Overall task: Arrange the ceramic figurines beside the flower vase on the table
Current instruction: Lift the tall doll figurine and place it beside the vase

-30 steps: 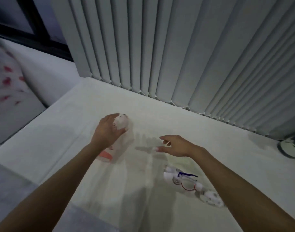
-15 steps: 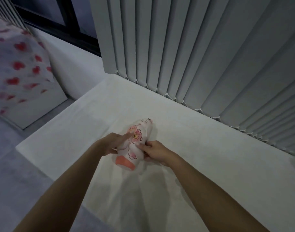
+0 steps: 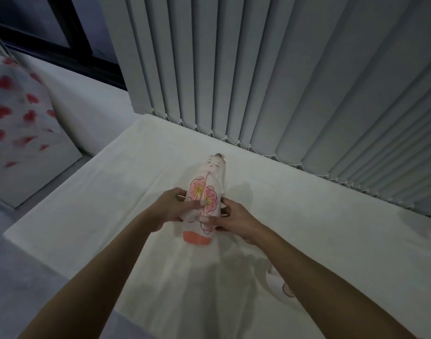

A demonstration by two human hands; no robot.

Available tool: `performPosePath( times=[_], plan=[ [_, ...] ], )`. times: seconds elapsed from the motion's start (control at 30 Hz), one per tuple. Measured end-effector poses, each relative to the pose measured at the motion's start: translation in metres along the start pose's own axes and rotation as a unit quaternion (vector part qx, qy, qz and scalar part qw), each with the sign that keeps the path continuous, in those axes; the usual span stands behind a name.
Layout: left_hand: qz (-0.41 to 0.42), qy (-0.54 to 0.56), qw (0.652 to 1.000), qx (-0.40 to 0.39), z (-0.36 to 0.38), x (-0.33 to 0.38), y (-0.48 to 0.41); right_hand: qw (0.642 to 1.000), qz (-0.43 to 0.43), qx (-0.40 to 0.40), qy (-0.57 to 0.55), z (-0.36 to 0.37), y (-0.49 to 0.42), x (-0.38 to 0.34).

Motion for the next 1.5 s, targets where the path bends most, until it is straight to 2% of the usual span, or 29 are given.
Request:
performPosePath(
  times=[0.13, 0.2, 0.33, 0.53, 0.87, 1.5],
  plan=[
    [0.071, 0.023, 0.997, 0.031, 0.004, 0.006, 0.006, 0.996, -0.046, 0.017, 0.070, -0.014, 0.012, -0.018],
    [0.109, 0.007, 0.994, 0.020, 0.021, 0.012, 0.013, 0.994, -0.055, 0.036, 0.088, -0.027, 0.027, -0.019],
    [0.167, -0.003, 0.986, 0.012, 0.052, 0.013, 0.026, 0.990, -0.054, 0.058, 0.120, -0.043, 0.055, -0.008],
    [0.211, -0.009, 0.977, 0.016, 0.070, 0.005, 0.041, 0.985, -0.041, 0.081, 0.147, -0.044, 0.078, 0.006],
    [0.245, -0.076, 0.966, -0.019, 0.087, -0.010, 0.056, 0.973, -0.043, 0.110, 0.199, -0.030, 0.098, 0.019],
    [0.244, -0.099, 0.958, -0.112, 0.087, -0.012, 0.046, 0.950, -0.031, 0.162, 0.266, -0.025, 0.106, 0.019]
  ],
)
Point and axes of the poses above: each hand's wrist, its own y-axis away from the middle knuckle, its own z-axis out of the palm, x = y × z, the point moved 8 cm from there along -y, towards the middle knuckle, and after that the axes turned 9 degrees about -y, right-handed, at the moved point
